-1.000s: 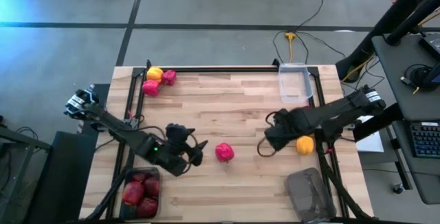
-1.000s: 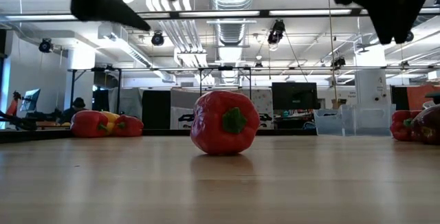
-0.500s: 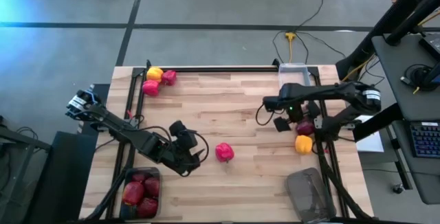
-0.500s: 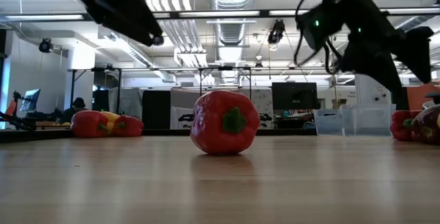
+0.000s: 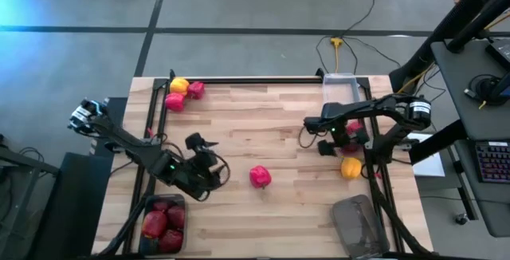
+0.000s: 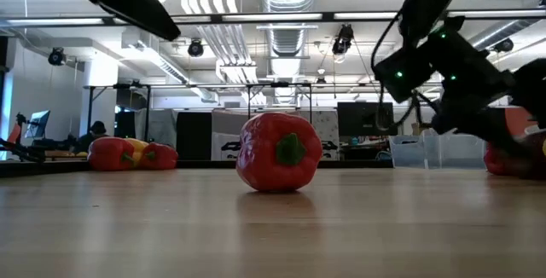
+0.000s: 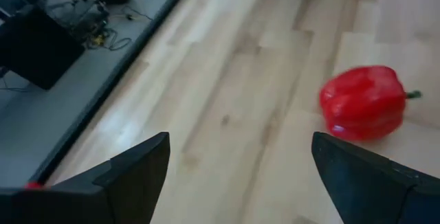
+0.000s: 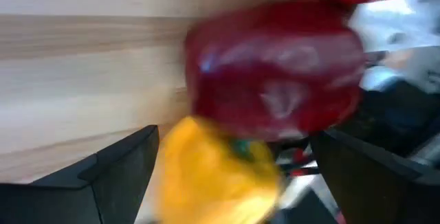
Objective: Sort produce into baskets
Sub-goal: Put the dark red apple into the left black bin
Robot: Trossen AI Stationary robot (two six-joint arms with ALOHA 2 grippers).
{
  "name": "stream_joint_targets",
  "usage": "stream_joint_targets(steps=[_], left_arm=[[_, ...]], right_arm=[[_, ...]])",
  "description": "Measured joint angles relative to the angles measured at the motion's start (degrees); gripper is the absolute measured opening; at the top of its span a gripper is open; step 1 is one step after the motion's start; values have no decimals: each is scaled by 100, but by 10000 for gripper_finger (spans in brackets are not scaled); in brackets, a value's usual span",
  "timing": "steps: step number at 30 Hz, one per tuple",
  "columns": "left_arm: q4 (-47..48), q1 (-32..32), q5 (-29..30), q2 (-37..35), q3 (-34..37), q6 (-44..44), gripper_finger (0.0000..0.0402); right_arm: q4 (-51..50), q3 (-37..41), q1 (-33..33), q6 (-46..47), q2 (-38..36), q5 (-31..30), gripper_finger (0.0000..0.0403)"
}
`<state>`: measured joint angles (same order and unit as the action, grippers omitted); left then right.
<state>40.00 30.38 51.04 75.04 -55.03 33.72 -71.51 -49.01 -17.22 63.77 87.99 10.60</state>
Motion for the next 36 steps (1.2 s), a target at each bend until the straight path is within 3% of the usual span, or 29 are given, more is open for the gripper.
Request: stream_joint_targets(steps=[6, 8, 13, 18, 23, 27, 30, 36], left_arm=[[5, -144, 293, -1445, 856, -3, 301], [-55, -269, 289, -2003, 1202, 25, 293], [-429, -444, -276, -3202, 1858, 298, 284], [-1250, -759, -980, -3697, 2216, 296, 284], [-1345, -1475, -1247, -3497, 2086, -66, 284], [-1348, -2467, -1913, -3041, 1803, -323, 293], [-1319, -3677, -2413, -2480, 1431, -411, 301], [-1279, -6219, -4251, -706, 311, -1122, 304]], right_arm=[[934, -879, 317, -170, 128, -58, 365], [788, -1170, 364, -347, 138, -250, 365], [785, -1943, 399, -818, 96, -650, 365], [973, -2692, 490, -1215, 102, -1180, 365], [1376, -3225, 727, -1325, 102, -1692, 365], [1481, -3533, 900, -1455, 104, -1810, 365], [1469, -3834, 967, -1630, 33, -1567, 365], [1486, -4475, 1141, -2380, -297, -1467, 365]])
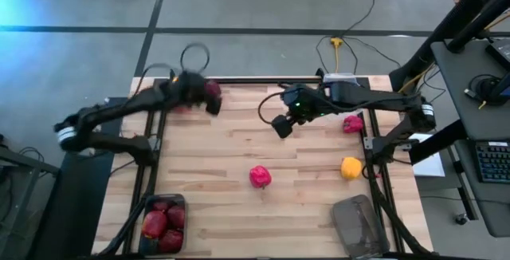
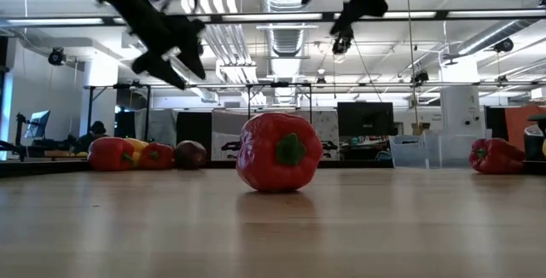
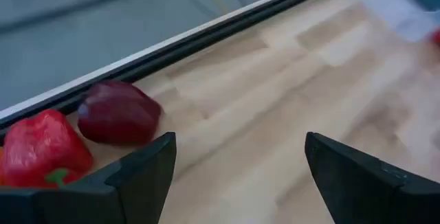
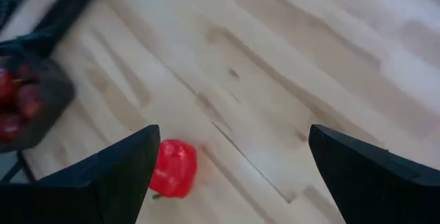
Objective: Sort produce into baskets
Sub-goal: Put the dark red apple into the left black bin
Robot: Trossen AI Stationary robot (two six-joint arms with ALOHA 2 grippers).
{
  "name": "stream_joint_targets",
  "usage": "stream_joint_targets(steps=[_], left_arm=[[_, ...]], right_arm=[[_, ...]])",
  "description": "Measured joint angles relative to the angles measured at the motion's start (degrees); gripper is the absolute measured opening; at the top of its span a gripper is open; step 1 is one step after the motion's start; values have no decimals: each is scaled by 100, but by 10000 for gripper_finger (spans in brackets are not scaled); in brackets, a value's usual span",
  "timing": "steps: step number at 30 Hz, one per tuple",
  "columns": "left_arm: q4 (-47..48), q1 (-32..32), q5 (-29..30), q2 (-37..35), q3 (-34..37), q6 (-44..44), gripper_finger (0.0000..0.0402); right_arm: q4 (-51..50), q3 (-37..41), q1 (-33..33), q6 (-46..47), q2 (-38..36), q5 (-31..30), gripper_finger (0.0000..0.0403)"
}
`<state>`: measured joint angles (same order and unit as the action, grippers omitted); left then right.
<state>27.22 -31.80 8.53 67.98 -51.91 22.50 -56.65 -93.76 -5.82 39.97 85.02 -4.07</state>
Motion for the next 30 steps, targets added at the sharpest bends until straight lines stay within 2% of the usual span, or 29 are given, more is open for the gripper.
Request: stream_joint_targets(steps=[3, 6, 8, 10, 13, 20, 23, 26, 30], left_arm=[[90, -687, -513, 955, -699, -387, 304], [528, -961, -489, 1854, -1459, -919, 304], [1068, -1022, -203, 2404, -2002, -772, 304], [1660, -1063, 202, 2920, -2523, -165, 304], [2076, -1108, 545, 3472, -2966, 255, 304], [2137, -1248, 540, 3940, -3205, 242, 304], [2601, -1311, 490, 3943, -3180, -170, 304], [2836, -1286, 892, 3945, -3076, -651, 304], [2600, -1333, 773, 3952, -3069, -866, 304]], right_arm=[[-14, -101, 94, -266, -157, -47, 365], [-24, -62, 225, -314, -340, -57, 365], [-56, 32, 323, -307, -431, -57, 365], [-70, 130, 423, -286, -467, -66, 365], [-235, 173, 515, -299, -468, -162, 365], [-622, 178, 467, -578, -471, -219, 365], [-647, 178, 467, -779, -473, -212, 365], [-704, 178, 467, -833, -470, -204, 365], [-748, 180, 467, -863, -470, -204, 365]])
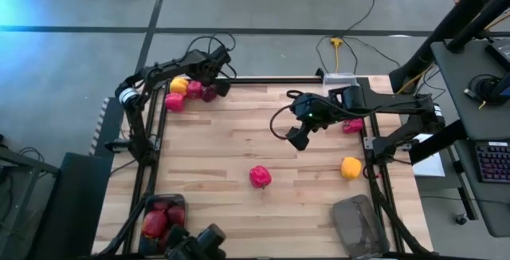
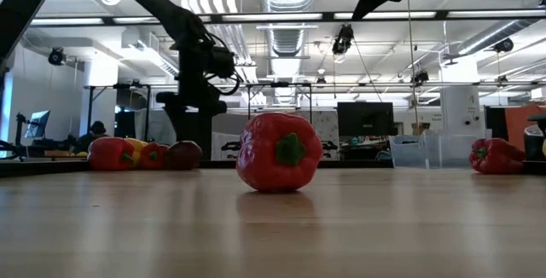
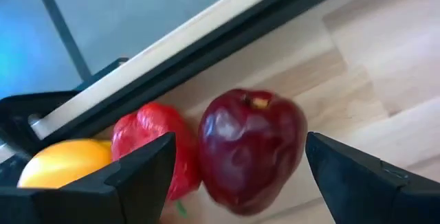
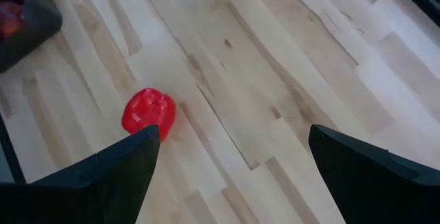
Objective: Sort produce into baskets
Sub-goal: Put the dark red apple into the left black bin
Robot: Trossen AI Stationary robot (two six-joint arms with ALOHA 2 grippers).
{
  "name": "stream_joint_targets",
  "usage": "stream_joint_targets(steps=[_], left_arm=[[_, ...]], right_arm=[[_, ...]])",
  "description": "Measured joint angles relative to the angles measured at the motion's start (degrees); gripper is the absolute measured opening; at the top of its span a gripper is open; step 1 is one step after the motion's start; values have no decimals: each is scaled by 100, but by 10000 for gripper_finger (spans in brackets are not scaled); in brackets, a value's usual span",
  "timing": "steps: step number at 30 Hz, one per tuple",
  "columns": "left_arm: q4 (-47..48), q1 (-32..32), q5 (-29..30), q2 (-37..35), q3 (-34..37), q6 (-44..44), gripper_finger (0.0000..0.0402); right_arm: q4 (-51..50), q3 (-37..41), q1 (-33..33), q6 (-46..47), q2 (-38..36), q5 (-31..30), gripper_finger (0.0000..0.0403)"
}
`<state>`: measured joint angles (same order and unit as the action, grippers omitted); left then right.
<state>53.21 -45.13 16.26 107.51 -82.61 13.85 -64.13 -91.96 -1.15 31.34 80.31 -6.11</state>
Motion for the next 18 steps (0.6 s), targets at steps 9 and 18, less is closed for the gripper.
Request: stream_joint_targets(steps=[9, 18], left_arm=[[273, -52, -134, 511, -29, 265, 315], [500, 51, 176, 776, -39, 29, 328]], right_arm=[[7, 30, 0, -139, 48, -96, 365], [12, 63, 0, 250, 48, -157, 365]])
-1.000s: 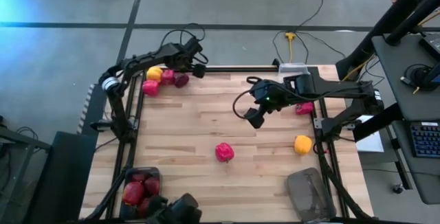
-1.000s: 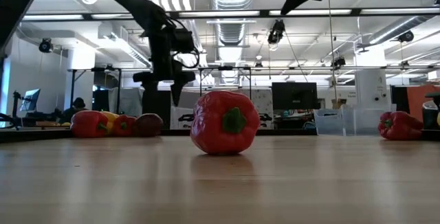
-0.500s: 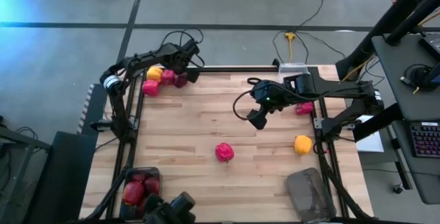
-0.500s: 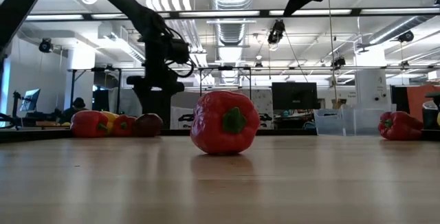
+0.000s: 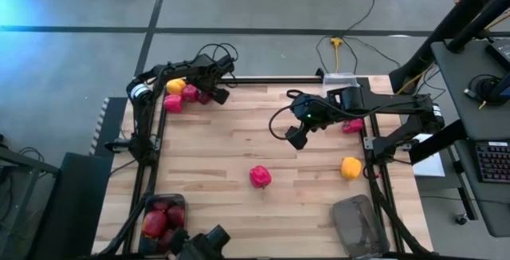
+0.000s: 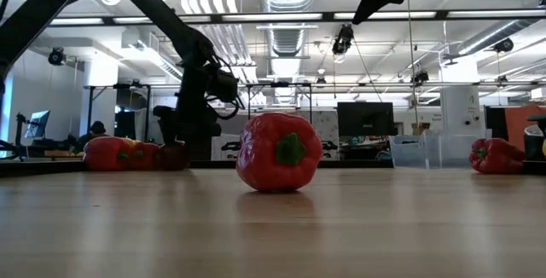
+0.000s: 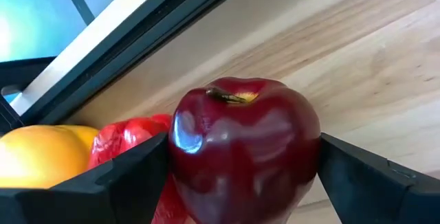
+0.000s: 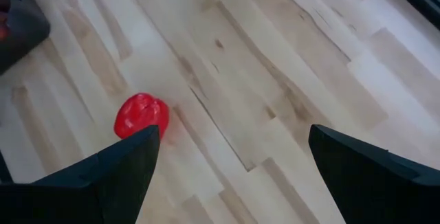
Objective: Sort produce into baskets
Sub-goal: Put the dark red apple into the left black bin
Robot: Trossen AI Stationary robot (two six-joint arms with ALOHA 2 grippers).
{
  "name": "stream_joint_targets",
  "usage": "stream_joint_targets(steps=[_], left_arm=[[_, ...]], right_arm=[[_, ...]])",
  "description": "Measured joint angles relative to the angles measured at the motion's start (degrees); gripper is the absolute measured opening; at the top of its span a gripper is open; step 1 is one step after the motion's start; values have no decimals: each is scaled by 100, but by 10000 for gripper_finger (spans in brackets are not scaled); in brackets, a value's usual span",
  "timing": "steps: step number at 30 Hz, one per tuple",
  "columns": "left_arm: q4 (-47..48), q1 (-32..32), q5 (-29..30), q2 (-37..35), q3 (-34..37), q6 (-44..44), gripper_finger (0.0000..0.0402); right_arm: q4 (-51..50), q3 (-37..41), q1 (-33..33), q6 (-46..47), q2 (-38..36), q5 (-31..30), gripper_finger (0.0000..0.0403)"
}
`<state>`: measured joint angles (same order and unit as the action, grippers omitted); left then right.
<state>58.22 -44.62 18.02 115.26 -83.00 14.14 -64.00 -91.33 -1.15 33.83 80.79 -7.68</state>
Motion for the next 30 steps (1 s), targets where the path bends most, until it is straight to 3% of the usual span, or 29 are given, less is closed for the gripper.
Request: stream_joint_targets(steps=[10, 17, 22, 26, 30], left_arm=[[111, 0, -323, 33, 33, -189, 342], [-31, 0, -227, 26, 33, -187, 346], [-31, 74, -320, 20, 33, -251, 320], [-30, 173, -715, -62, 33, -151, 283], [-61, 459, -708, -473, 33, -139, 279]], right_arm=[[-16, 211, 121, 716, 0, 11, 365], [8, 406, 374, 765, 2, -71, 365], [-3, 433, 363, 615, 38, -139, 365], [-9, 433, 367, 371, -43, -179, 365], [-21, 433, 421, 21, -180, -590, 365]])
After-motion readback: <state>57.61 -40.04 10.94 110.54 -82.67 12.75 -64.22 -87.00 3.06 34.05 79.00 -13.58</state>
